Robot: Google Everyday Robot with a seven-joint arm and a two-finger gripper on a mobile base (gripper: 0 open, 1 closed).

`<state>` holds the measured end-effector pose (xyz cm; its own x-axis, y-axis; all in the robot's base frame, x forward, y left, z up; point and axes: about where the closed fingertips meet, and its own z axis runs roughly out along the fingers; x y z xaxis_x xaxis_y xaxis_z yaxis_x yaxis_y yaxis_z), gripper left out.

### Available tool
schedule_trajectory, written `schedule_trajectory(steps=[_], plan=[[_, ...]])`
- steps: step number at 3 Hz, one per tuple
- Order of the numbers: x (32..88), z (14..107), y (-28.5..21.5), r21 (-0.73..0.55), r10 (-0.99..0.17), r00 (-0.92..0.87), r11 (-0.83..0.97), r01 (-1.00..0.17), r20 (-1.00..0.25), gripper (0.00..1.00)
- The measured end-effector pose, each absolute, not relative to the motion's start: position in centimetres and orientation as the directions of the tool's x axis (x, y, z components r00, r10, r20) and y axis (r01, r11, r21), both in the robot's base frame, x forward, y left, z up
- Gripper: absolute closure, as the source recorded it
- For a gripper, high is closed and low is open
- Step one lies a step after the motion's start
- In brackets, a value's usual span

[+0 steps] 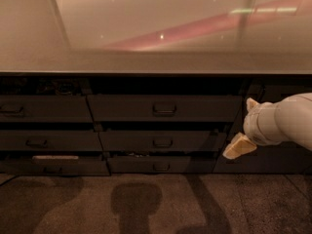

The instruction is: Open top drawer

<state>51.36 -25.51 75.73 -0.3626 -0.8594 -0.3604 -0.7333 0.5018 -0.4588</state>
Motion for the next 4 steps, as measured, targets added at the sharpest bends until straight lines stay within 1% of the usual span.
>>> schedule_trajectory(steps=[1, 2, 3, 4], plan=[[51.4, 75.7, -25.5, -0.459, -0.86, -0.362, 0.502, -0.733, -0.36, 0.0], [51.8, 74.6, -23.5, -0.442, -0.878, -0.342, 0.468, -0.765, -0.336, 0.0], [51.5, 73.5, -18.5, -0.465, -0.925, -0.26, 0.367, -0.806, -0.278, 0.0], [49.5, 71.9, -13.9, -0.494, -0.967, -0.163, 0.241, -0.836, -0.195, 0.0]])
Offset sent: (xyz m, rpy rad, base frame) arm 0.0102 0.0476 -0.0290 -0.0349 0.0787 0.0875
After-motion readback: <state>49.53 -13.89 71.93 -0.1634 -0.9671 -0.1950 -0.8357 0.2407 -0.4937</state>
